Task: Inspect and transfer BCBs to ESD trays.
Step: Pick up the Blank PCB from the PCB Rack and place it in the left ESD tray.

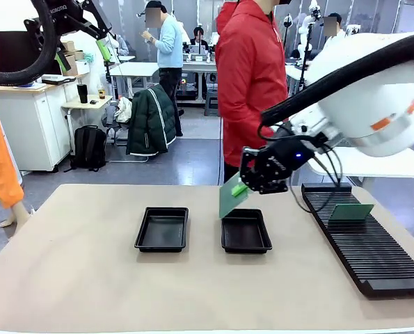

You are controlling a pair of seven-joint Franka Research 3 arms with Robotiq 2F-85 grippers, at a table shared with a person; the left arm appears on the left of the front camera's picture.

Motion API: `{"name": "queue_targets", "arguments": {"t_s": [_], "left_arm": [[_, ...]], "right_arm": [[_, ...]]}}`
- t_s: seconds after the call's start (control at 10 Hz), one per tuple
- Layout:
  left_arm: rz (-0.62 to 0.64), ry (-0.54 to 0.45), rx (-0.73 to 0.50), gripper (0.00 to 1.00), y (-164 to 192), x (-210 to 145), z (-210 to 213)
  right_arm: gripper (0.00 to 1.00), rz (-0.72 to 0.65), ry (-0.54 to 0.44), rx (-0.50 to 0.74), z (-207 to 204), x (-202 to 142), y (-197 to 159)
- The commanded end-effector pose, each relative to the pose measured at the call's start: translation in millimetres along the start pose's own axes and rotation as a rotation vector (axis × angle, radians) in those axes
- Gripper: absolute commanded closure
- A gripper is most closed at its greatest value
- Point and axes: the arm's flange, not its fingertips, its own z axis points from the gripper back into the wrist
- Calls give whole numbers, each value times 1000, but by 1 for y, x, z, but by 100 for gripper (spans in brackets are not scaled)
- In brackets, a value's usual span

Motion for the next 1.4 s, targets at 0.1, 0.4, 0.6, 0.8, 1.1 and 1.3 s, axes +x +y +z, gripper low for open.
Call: {"name": "queue_targets", "arguments": {"t_s": [0.1,0.4,0.6,0.8,1.1,1.3], "left_arm": [[1,-1,0,0,1,-1,0],[1,-1,0,0,1,-1,0],[1,-1,0,0,1,-1,0],[1,-1,0,0,1,-1,0],[1,-1,0,0,1,-1,0],[1,-1,0,0,1,-1,0]], "right_arm": [[98,66,17,67,-61,42,26],[98,86,65,101,-120,78,44],[98,84,82,85,-157,94,51],[98,76,83,85,-188,105,52],[98,61,73,69,-216,110,46],[98,63,64,68,-230,113,40]]}}
